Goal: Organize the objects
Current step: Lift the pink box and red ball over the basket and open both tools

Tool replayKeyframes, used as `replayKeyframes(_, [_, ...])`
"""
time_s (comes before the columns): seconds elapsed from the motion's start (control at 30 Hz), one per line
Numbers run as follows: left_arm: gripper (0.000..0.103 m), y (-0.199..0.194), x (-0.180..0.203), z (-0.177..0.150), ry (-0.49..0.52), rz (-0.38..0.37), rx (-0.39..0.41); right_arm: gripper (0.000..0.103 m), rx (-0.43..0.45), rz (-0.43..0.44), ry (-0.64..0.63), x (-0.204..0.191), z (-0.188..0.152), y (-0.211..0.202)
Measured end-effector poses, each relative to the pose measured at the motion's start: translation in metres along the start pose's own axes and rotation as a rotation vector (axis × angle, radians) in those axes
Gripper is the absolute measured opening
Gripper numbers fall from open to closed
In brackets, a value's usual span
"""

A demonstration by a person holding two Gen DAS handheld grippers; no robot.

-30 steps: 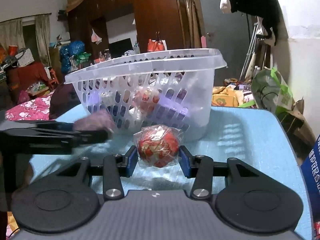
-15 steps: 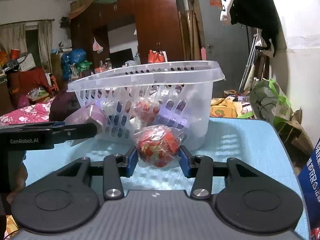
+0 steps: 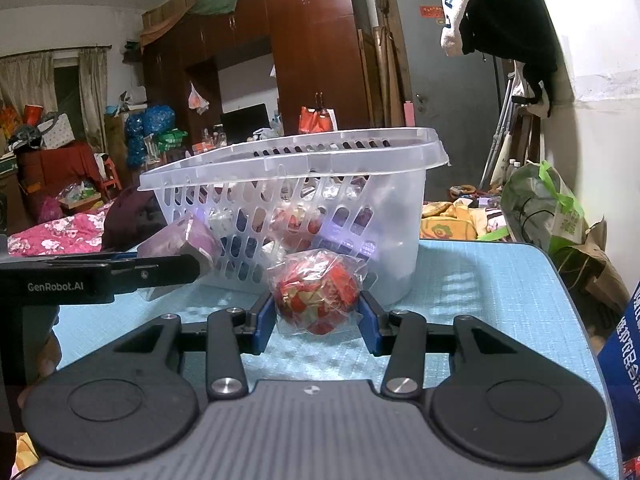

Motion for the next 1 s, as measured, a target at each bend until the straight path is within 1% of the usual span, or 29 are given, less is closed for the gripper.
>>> replayKeyframes(0.23, [0.067, 0.000, 0.000, 0.000, 0.001, -0.002, 0.004, 0.048, 0.002, 0.001, -0.001, 0.000, 0.000, 0.000])
replayKeyframes(0.4, [0.067, -0.003, -0.001, 0.002, 0.002, -0.007, 0.023, 0.048, 0.020, 0.005, -0.003, -0.001, 0.002, -0.003])
replayKeyframes(0.47, [0.067, -0.005, -0.002, 0.004, -0.007, -0.021, 0.036, 0.048, 0.047, 0.026, -0.015, -0.005, 0.005, -0.007])
replayKeyframes(0.53, [0.067, -0.012, -0.006, 0.010, -0.041, -0.042, 0.073, 0.048, 0.091, 0.051, -0.037, -0.011, 0.007, -0.016])
replayKeyframes(0.6, [0.067, -0.025, -0.009, 0.017, -0.049, -0.046, 0.109, 0.048, 0.104, 0.071, -0.033, -0.015, 0.011, -0.024])
replayKeyframes(0.67, [0.067, -0.044, -0.008, 0.033, -0.031, -0.039, 0.160, 0.048, 0.135, 0.105, -0.020, -0.021, 0.023, -0.036])
replayKeyframes(0.7, [0.067, -0.050, -0.007, 0.043, -0.016, -0.034, 0.180, 0.048, 0.160, 0.108, -0.024, -0.025, 0.035, -0.043])
replayKeyframes(0.77, [0.067, -0.056, -0.004, 0.071, 0.043, -0.015, 0.211, 0.048, 0.188, 0.102, -0.041, -0.033, 0.060, -0.047])
replayKeyframes(0.8, [0.067, -0.056, -0.003, 0.085, 0.072, -0.005, 0.218, 0.048, 0.187, 0.104, -0.045, -0.036, 0.072, -0.045])
replayKeyframes(0.87, [0.066, -0.047, -0.004, 0.115, 0.096, -0.002, 0.217, 0.048, 0.174, 0.109, -0.058, -0.043, 0.096, -0.034])
replayKeyframes(0.9, [0.066, -0.041, -0.005, 0.127, 0.088, -0.007, 0.210, 0.048, 0.169, 0.099, -0.075, -0.047, 0.110, -0.025])
replayKeyframes(0.93, [0.066, -0.032, -0.009, 0.141, 0.073, -0.008, 0.197, 0.048, 0.171, 0.075, -0.097, -0.047, 0.119, -0.019])
replayKeyframes(1.0, [0.066, -0.014, -0.016, 0.156, 0.058, 0.018, 0.170, 0.048, 0.175, 0.021, -0.127, -0.047, 0.141, -0.001])
Point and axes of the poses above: each gripper's, at about its wrist camera, not at the fingertips, and y roughly the way its jaws point, x to its right, z to its top, the point moved 9 cm from there along y, roughly the way its jaws point, and after that the axes turned 8 degrees about y, right-handed, at the moved point
